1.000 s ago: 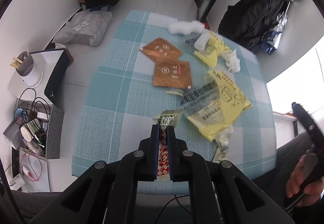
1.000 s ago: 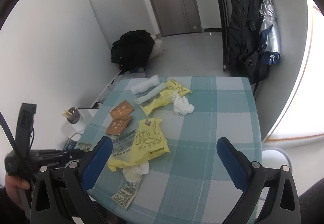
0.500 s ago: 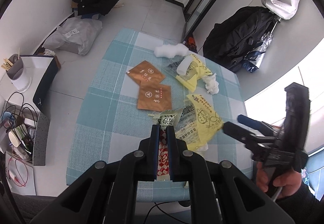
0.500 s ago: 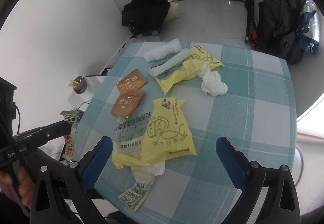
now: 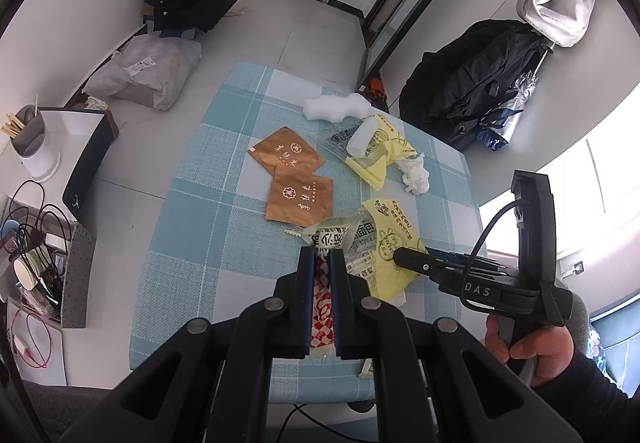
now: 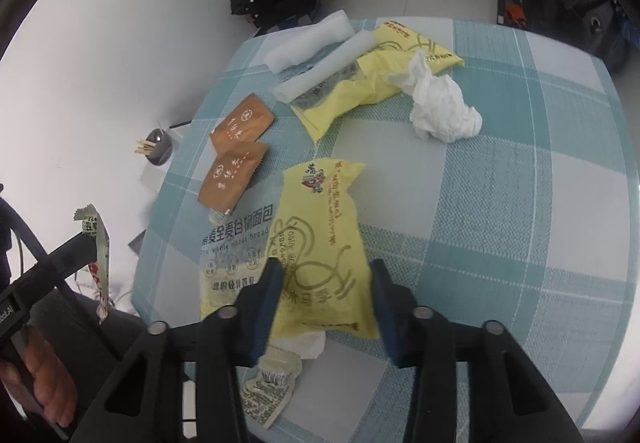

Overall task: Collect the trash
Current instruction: 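Grasp the large yellow printed bag with the right tool while the left holds the wrapper, then carry the wrapper and yellow bag in both tools over the white trash bin, then open both tools to drop the wrapper and bag into the bin, then move both open tools back over the table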

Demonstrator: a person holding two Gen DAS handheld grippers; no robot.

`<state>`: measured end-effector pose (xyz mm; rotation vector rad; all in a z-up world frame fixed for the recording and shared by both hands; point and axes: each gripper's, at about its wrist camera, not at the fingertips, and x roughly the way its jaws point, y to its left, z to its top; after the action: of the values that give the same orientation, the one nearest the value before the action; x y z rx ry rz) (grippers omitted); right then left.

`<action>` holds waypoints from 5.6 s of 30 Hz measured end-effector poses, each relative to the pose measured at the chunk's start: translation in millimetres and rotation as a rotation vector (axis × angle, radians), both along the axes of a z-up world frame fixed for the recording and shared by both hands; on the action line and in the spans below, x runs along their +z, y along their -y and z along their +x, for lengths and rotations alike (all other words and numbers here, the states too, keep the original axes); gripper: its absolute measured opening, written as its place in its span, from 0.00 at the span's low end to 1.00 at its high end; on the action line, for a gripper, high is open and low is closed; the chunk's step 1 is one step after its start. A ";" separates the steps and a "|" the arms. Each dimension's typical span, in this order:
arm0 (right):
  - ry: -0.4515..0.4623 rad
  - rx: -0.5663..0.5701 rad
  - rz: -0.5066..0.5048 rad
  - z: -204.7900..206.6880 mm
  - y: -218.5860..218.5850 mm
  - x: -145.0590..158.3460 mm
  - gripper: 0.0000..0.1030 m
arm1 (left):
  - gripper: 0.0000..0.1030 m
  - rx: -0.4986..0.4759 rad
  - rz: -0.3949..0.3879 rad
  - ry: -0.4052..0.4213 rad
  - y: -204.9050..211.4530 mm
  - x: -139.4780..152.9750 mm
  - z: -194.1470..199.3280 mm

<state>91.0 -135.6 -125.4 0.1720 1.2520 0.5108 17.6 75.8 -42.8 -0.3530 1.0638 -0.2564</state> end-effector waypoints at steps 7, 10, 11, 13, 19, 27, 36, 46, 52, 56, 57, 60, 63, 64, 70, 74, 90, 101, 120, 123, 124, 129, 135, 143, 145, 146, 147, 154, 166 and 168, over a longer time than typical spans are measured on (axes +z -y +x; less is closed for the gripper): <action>-0.019 -0.065 0.105 -7.4 23.7 3.4 0.16 | 0.04 0.015 0.020 -0.017 -4.6 -5.0 -2.7; -0.002 -0.057 0.112 -12.0 28.5 11.8 0.14 | 0.04 0.027 0.014 -0.027 -8.1 -6.9 -4.2; 0.010 -0.054 0.124 -13.7 31.6 15.8 0.13 | 0.04 0.028 0.015 -0.027 -7.5 -6.7 -4.0; 0.039 -0.049 0.141 -18.9 35.2 24.5 0.13 | 0.04 0.027 0.019 -0.019 -5.4 -5.6 -4.6; 0.085 -0.044 0.194 -32.9 46.9 47.1 0.09 | 0.04 0.020 0.030 -0.001 4.3 -2.1 -5.4; 0.150 -0.055 0.225 -50.0 70.4 71.2 0.08 | 0.04 0.013 0.043 0.020 19.0 2.5 -4.0; 0.297 -0.113 0.225 -73.5 127.1 132.9 0.08 | 0.04 -0.045 0.062 0.042 52.9 14.5 4.4; 0.460 -0.236 0.202 -82.2 207.1 200.5 0.08 | 0.04 -0.134 0.028 0.108 109.4 57.0 29.6; 0.511 -0.364 0.170 -95.2 270.4 219.9 0.08 | 0.04 -0.268 -0.018 0.152 185.2 79.4 51.6; 0.511 -0.453 0.108 -105.8 316.3 217.6 0.08 | 0.04 -0.367 -0.043 0.142 243.4 75.7 66.1; 0.509 -0.471 0.094 -108.4 325.9 215.9 0.08 | 0.04 -0.384 -0.038 0.142 253.4 74.1 67.4; 0.503 -0.530 0.039 -116.5 355.8 205.6 0.08 | 0.04 -0.460 -0.027 0.136 292.3 63.5 69.6; 0.474 -0.580 0.017 -121.1 376.6 187.1 0.08 | 0.04 -0.516 -0.018 0.093 324.9 44.9 74.0; 0.455 -0.595 0.009 -120.8 382.6 177.0 0.08 | 0.04 -0.528 -0.012 0.078 332.0 39.8 76.0; 0.339 -0.635 -0.025 -113.7 398.2 108.2 0.08 | 0.04 -0.593 0.031 -0.045 371.5 -11.5 87.8; 0.271 -0.640 -0.020 -102.4 402.1 58.7 0.08 | 0.04 -0.617 0.049 -0.118 387.4 -40.3 90.7; -0.013 -0.642 0.054 -85.0 409.8 -98.9 0.08 | 0.04 -0.711 0.182 -0.342 456.1 -123.2 92.1; -0.095 -0.582 0.048 -70.4 392.0 -142.8 0.11 | 0.05 -0.701 0.304 -0.456 463.4 -162.0 93.4; -0.104 -0.589 0.095 -64.1 383.5 -149.6 0.48 | 0.45 -0.674 0.326 -0.448 464.9 -149.0 95.8; -0.082 -0.625 0.094 -74.0 395.1 -136.8 0.52 | 0.46 -0.651 0.333 -0.391 459.8 -130.7 92.0; -0.071 -0.637 0.099 -77.9 399.8 -131.6 0.52 | 0.46 -0.635 0.333 -0.364 457.4 -123.2 90.3; -0.004 -0.694 0.077 -90.2 420.6 -99.4 0.52 | 0.47 -0.583 0.318 -0.204 443.3 -80.4 89.4; 0.139 -0.726 0.057 -96.4 426.9 -33.8 0.56 | 0.56 -0.535 0.356 -0.046 426.3 -31.9 79.7; 0.365 -0.721 0.026 -100.3 401.3 63.4 0.57 | 0.70 -0.390 0.333 0.120 372.0 36.2 67.8; 0.424 -0.692 0.001 -101.6 388.9 88.7 0.59 | 0.72 -0.359 0.325 0.156 358.5 47.3 64.0; 0.451 -0.676 -0.009 -103.2 383.0 99.5 0.61 | 0.72 -0.346 0.323 0.169 351.1 54.0 62.1; 0.478 -0.661 -0.018 -105.4 377.2 109.9 0.63 | 0.72 -0.324 0.326 0.183 342.3 63.5 60.3; 0.637 -0.589 0.010 -109.6 325.6 179.5 0.75 | 0.72 -0.190 0.342 0.316 271.3 102.0 42.8; 0.751 -0.350 0.037 -107.9 185.4 217.3 0.85 | 0.82 0.032 0.311 0.350 140.5 120.4 23.4; 0.747 -0.306 0.039 -108.7 165.1 217.4 0.85 | 0.86 0.065 0.299 0.345 122.2 115.9 19.6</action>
<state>-17.7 -300.7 92.0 0.1791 0.4733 0.2863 37.2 -46.3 73.1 -0.0688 0.7345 -0.0922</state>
